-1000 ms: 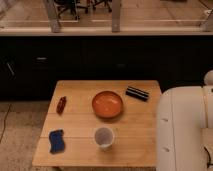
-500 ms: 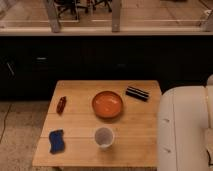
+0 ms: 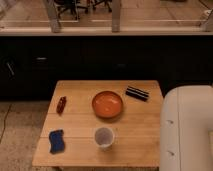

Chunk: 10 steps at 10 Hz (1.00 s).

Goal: Knock the bottle over

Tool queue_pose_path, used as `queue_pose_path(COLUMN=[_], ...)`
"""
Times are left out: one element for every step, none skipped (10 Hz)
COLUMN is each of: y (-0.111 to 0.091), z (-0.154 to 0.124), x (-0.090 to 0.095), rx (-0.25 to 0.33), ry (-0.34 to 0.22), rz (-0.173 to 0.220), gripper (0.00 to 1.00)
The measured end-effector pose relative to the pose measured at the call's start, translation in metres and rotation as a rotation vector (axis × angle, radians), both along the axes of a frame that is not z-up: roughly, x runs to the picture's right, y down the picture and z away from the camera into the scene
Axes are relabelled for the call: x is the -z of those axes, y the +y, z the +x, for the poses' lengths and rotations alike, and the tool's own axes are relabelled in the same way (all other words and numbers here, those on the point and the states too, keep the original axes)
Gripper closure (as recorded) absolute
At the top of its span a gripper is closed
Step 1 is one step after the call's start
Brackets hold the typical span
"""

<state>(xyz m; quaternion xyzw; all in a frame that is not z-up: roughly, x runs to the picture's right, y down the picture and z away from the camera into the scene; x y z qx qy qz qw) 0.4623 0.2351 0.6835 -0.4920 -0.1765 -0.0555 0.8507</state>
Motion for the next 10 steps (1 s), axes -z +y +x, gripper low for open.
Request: queue_pose_path(y=[0.002, 0.003, 0.004, 0.003, 0.002, 0.000, -0.002, -0.005, -0.007, -0.009], z=[0.000, -0.001, -0.004, -0.011, -0.018, -0.030, -0.043, -0.060, -0.077, -0.099], x=[0.002, 0.003, 0.004, 0.005, 0.006, 0.008, 0.010, 0.015, 0.020, 0.026], rx=[0.003, 0.005, 0.010, 0.019, 0.029, 0.041, 0.054, 0.070, 0.086, 0.105], ry=[0.002, -0.008, -0.025, -0.050, -0.071, -0.100, -0.131, -0.158, -0.186, -0.223], rz=[0.001, 0.005, 0.008, 0.013, 0.017, 0.019, 0.015, 0.015, 0.013, 0.010], gripper=[0.98, 0.98, 0.98, 0.98, 0.98, 0.98, 0.98, 0.98, 0.98, 0.98])
